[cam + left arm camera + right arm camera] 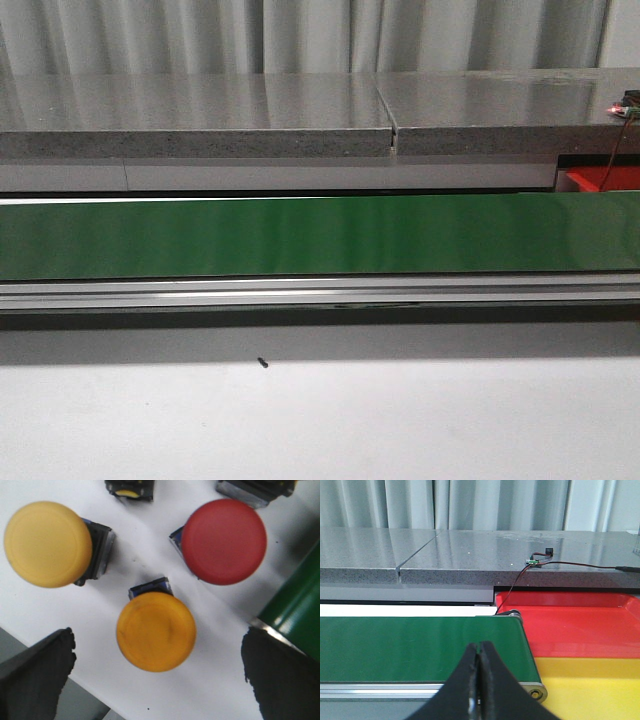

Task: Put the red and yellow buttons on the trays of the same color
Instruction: 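Grasp a yellow button with the left gripper and lift it over the belt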

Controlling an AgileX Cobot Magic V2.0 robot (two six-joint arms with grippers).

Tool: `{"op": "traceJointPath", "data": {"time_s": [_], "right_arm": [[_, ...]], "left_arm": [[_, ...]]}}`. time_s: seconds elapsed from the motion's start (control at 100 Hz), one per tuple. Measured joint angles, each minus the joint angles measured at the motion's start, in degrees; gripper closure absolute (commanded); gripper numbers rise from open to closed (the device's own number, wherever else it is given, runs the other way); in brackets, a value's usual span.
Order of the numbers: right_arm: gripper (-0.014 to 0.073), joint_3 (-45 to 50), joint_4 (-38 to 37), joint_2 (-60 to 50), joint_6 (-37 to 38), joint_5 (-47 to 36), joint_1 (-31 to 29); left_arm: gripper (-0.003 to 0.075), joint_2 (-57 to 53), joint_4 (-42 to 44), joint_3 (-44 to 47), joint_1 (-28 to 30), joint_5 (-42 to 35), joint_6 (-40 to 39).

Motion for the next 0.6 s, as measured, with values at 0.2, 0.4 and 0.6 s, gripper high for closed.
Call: {"op": "traceJointPath", "data": {"time_s": [0.2, 0.4, 0.6], "right_arm": [[0.0659, 0.0, 0.0, 0.0, 0.0, 0.0, 0.0], [0.0659, 0.0, 0.0, 0.0, 0.0, 0.0, 0.0], [0.0659, 0.0, 0.0, 0.0, 0.0, 0.0, 0.0]], "left_arm": [[0.0201, 2.4, 0.0, 0.0, 0.3, -0.7, 0.0], [0.0447, 2.8, -0.2, 0.0, 0.3, -1.2, 0.0], [0.0478, 2.8, -0.3, 0.0, 0.3, -1.4, 0.0]]}}
